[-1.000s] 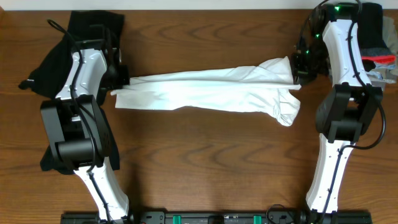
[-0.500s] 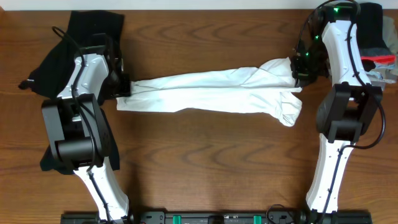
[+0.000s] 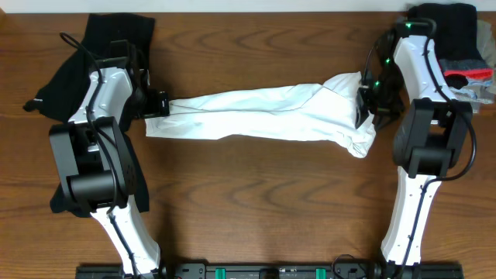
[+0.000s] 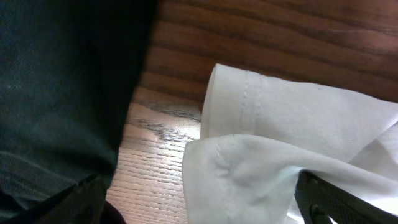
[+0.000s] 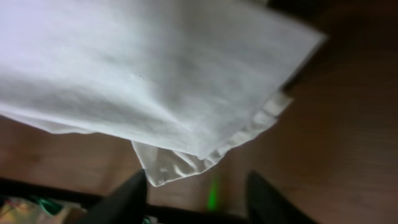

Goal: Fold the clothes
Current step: 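Lower the shirt with both grippers and move the left gripper to its left end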

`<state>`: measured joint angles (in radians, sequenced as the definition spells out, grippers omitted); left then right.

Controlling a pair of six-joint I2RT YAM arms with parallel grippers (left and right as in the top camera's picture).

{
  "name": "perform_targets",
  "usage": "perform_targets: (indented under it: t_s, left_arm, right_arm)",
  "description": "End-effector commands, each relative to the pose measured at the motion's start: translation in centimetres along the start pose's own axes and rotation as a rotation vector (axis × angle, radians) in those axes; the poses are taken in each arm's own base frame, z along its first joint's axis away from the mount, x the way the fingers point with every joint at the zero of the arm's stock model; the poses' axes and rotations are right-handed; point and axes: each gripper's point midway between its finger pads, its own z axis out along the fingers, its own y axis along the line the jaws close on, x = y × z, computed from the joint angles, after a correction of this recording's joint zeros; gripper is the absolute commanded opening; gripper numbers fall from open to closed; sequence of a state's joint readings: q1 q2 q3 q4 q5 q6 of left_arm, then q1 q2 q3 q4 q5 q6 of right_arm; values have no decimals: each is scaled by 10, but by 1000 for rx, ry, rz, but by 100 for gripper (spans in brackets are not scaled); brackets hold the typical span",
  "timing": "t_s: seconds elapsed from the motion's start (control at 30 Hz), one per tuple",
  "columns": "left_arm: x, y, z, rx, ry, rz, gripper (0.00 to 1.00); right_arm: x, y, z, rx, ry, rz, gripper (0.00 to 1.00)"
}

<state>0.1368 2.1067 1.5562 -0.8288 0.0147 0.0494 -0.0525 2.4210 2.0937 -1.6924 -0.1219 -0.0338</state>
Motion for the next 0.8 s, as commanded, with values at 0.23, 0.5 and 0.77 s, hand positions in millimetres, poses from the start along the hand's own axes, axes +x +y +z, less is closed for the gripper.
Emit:
perform_targets:
  t_s: [0.23, 0.5, 0.77]
  left_arm:
    - [-28, 13, -40, -2, -121, -41, 98]
    - [-33, 2, -81, 81, -206, -14, 98]
    - [-38, -12, -62, 171, -194, 20, 98]
  right_arm:
    - [-8, 9, -23, 12, -106, -34, 55]
    - [-14, 11, -90, 23, -315, -55, 65]
    - [-19, 14, -108, 25, -386, -65, 66]
